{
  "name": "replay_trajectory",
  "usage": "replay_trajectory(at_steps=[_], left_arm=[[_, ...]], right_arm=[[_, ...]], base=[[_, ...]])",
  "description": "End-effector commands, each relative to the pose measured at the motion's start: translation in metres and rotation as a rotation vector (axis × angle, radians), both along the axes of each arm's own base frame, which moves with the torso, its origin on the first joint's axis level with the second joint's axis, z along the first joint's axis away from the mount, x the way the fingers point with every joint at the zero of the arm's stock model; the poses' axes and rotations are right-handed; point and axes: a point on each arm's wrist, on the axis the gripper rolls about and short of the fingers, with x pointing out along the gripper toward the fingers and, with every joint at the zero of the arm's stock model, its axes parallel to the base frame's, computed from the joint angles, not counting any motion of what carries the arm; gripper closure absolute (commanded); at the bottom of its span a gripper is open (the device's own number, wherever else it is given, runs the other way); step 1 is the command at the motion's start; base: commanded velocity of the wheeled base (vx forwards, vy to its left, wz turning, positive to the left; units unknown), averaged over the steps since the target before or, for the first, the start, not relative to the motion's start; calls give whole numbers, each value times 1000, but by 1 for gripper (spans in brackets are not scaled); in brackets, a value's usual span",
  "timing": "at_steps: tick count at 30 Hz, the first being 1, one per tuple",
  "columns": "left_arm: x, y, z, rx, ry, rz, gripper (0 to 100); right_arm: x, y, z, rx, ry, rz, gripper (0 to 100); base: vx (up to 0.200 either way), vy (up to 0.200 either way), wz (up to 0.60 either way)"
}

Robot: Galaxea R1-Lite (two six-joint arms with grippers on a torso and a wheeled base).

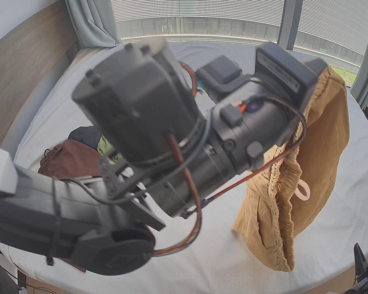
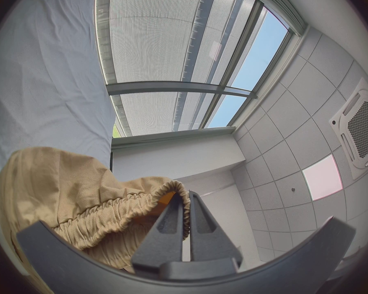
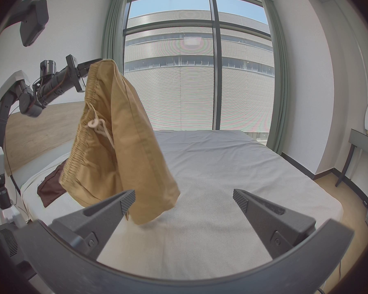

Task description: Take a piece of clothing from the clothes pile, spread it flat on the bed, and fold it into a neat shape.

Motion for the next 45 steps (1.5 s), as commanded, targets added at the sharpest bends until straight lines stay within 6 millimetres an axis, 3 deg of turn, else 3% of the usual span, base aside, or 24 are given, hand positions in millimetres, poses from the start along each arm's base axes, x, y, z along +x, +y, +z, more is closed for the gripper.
replay_trajectory(at_steps=[1,6,12,17,23,35,45], left_arm=[[11,53,20,13,23,90,100],[43,88,-30,186,86,191,100],[66,117,-92,411,98,231,100],[85,127,-126,452,45,295,100],[89,130,-153,408,6,324,100],[89,147,-158,418,23,362,100],[82,185,-148,426,24,395,100]], right_arm=[[0,0,-4,0,-1,0,0],[0,0,-4,0,-1,0,0],[0,0,-4,0,-1,0,0],[0,0,-4,0,-1,0,0],[0,0,-4,0,-1,0,0],[0,0,-4,0,-1,0,0],[0,0,-4,0,-1,0,0]], base=[[0,0,0],[0,0,0],[0,0,0],[0,0,0],[0,0,0],[0,0,0],[0,0,0]])
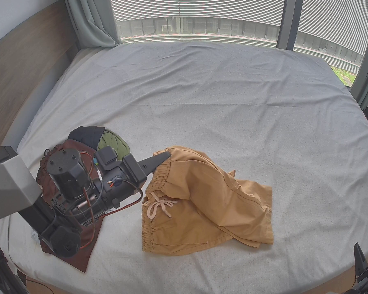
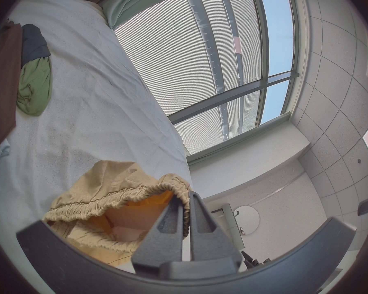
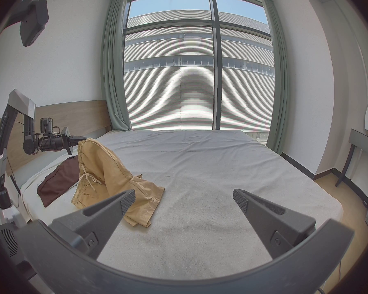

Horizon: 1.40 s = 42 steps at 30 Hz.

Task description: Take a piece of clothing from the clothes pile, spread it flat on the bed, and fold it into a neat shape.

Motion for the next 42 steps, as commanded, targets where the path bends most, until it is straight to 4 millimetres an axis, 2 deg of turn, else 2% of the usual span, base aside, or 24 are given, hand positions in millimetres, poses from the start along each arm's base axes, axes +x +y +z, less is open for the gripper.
replay_trajectory(at_steps=[1,7,13,19,29,38,42], left_arm=[[-6,23,4,17,-1,10,100],[-13,51,-10,120,-9,24,100],[-13,70,-18,203,-34,73,100],[-5,89,-45,413,-127,74,100],[4,115,-51,440,-135,110,100],[7,112,-53,441,-145,86,100],[9,107,-62,453,-127,66,100]], right_arm=[[0,0,-4,0,-2,0,0],[0,0,-4,0,-2,0,0],[0,0,-4,-2,-2,0,0],[0,0,-4,-2,-3,-1,0],[0,0,-4,-6,-3,0,0],[0,0,-4,-28,-4,5,0],[0,0,-4,-28,-4,5,0]], base=[[0,0,0],[0,0,0],[0,0,0],[0,0,0],[0,0,0],[0,0,0],[0,0,0]])
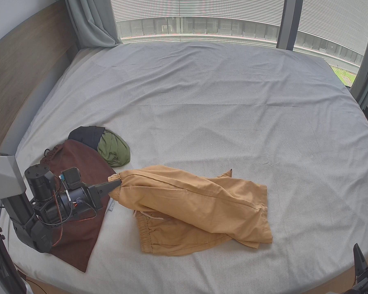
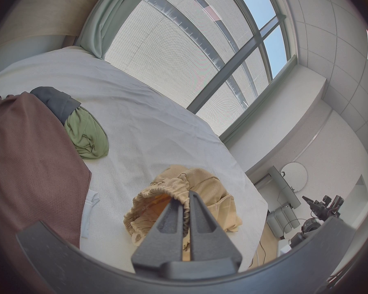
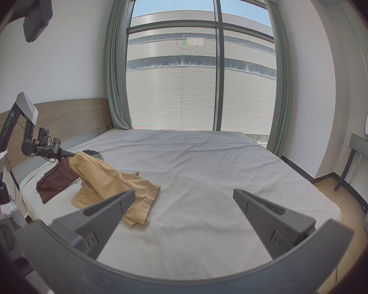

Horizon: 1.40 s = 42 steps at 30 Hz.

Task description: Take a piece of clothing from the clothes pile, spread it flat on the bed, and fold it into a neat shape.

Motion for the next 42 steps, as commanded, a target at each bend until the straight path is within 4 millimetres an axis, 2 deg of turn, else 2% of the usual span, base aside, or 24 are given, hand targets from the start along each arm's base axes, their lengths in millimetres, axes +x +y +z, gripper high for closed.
replay_trajectory(at_steps=[1,40,42], left_arm=[[3,-2,-10,19,18,-6,100],[3,4,-7,33,-7,13,100],[3,4,-7,33,-7,14,100]], right_arm=[[0,0,-4,-3,-1,2,0],[0,0,-4,-1,-6,2,0],[-5,0,16,2,-90,22,0]], base=[[0,0,0],[0,0,0],[0,0,0]])
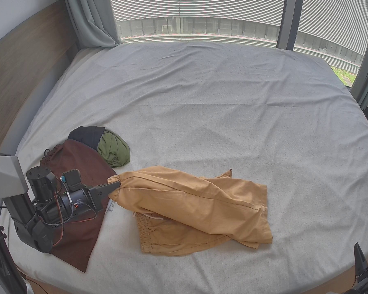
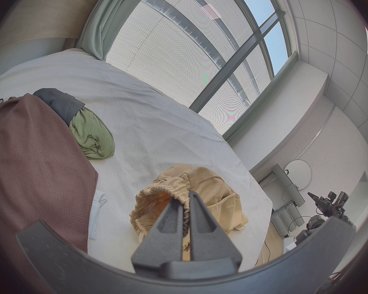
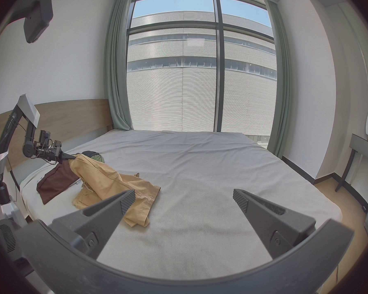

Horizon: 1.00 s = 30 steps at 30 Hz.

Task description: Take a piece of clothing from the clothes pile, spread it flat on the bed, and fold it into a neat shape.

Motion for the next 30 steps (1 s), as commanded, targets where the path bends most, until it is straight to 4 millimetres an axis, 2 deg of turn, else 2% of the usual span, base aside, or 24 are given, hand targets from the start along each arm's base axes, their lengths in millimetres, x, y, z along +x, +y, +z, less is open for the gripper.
replay_trajectory(at_steps=[1,2,3,4,5,6,13,26,30], left_arm=[[0,1,1,-1,-2,3,100],[1,1,0,-1,-2,4,100],[1,1,1,-1,-3,4,100],[1,1,1,-2,-2,3,100],[1,1,1,-2,-2,3,100],[0,1,0,-1,-2,3,100],[0,1,1,-1,-5,3,100],[-1,2,6,-3,-20,4,100],[-1,2,6,-3,-20,4,100]], right_arm=[[-6,0,21,0,-101,20,0],[-7,0,47,0,-156,15,0],[-7,0,54,-2,-169,15,0],[-6,0,71,-5,-192,16,0],[-6,0,71,-5,-192,16,0],[-6,0,80,-3,-193,22,0],[10,1,81,67,-92,106,0],[56,3,84,170,165,103,0],[64,6,81,213,217,184,0]], base=[[0,0,0],[0,0,0],[0,0,0],[0,0,0],[0,0,0],[0,0,0],[0,0,0],[0,0,0],[0,0,0]])
